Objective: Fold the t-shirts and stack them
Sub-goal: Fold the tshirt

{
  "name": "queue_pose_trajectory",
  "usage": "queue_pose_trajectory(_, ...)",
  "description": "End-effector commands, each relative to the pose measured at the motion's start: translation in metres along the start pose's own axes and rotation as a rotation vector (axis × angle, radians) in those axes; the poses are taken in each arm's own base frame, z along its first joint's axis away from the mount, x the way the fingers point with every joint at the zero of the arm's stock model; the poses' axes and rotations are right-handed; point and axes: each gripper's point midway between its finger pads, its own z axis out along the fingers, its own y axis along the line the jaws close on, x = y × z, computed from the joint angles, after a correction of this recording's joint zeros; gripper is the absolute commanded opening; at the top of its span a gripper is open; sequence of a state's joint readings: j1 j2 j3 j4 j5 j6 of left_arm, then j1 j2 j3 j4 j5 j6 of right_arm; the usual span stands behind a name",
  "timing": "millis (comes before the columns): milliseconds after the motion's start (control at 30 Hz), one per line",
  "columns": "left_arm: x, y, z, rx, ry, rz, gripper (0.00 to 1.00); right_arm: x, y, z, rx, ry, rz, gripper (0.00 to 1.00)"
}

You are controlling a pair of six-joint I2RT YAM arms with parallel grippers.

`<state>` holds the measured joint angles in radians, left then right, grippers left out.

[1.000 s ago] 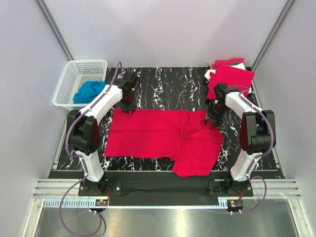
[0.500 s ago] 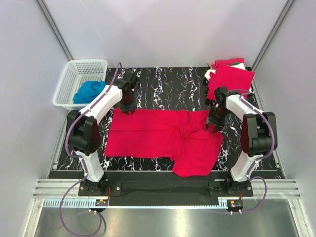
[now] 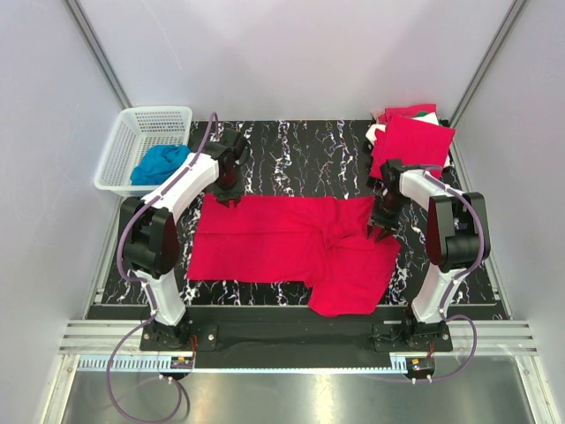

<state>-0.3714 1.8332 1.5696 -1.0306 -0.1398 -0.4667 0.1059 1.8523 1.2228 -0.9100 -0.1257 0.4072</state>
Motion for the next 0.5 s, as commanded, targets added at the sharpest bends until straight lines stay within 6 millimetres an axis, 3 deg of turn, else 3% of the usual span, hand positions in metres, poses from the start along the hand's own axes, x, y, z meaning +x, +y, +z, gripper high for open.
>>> queue_pose_trajectory(0, -0.008, 0.003, -0.019, 0.005, -0.065, 0.006, 0.26, -0.010, 0.013, -0.007, -0.044, -0.026, -0.010, 0.35)
queue_pose_trajectory(267, -0.006, 0.002, -0.017, 0.007, -0.058, 0.006, 0.26, -0.006, 0.012, -0.016, -0.046, -0.033, -0.014, 0.22)
queue_pose_trajectory(467, -0.010, 0.000, -0.016, 0.009, -0.060, 0.005, 0.25, 0.011, 0.007, -0.024, -0.051, -0.018, 0.001, 0.15)
